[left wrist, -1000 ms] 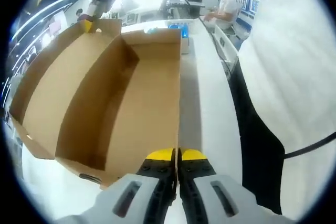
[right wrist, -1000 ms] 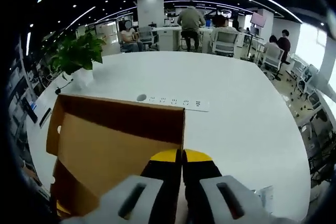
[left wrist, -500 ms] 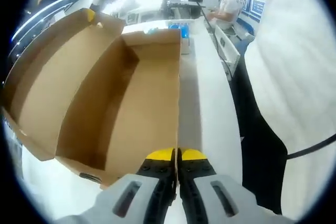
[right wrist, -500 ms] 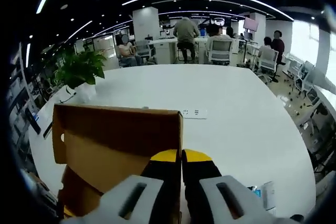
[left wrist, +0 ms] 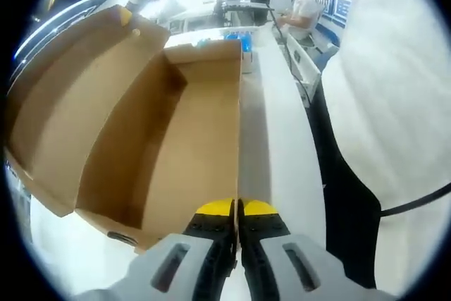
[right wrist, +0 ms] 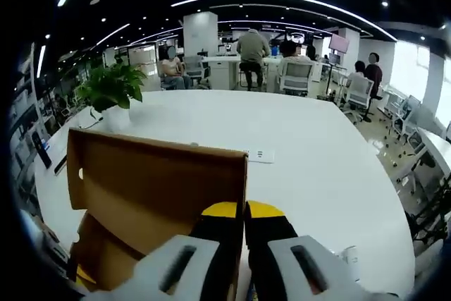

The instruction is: Operate the shoe box by opening the lid, removing the specified soft item, and placing it in the target area until the item is outside and the box remains undamaged.

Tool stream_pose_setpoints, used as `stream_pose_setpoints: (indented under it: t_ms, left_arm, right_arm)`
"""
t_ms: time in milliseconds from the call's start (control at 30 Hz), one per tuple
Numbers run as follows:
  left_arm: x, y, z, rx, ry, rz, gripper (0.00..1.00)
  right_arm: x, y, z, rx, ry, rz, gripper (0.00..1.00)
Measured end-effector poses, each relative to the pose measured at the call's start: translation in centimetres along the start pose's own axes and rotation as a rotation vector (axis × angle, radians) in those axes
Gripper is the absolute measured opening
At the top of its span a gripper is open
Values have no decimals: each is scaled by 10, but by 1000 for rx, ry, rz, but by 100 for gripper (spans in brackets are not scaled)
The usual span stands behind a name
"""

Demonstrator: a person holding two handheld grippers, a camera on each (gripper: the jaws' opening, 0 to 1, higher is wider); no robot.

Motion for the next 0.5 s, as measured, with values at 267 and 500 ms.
stream_pose_setpoints:
  t_ms: [267,500]
  left_arm:
    - [0,0,-1,8,-2,-3,1]
    - [0,0,0,5,-2,-4,1]
  right_arm:
    - [-10,-1,-2,11,-12,8,0]
    - [-20,0,-3,2,3,7,0]
Point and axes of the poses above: the point that each gripper's makers call its tool centre point, and the gripper's own axes: x roughly forward along the fingers, y roughly to its left, z roughly out of its top, the point moved 5 cm from there along -x, roughly backward along the fingers, and after that the axes turned 9 degrees about -y, right-handed, at the moved point
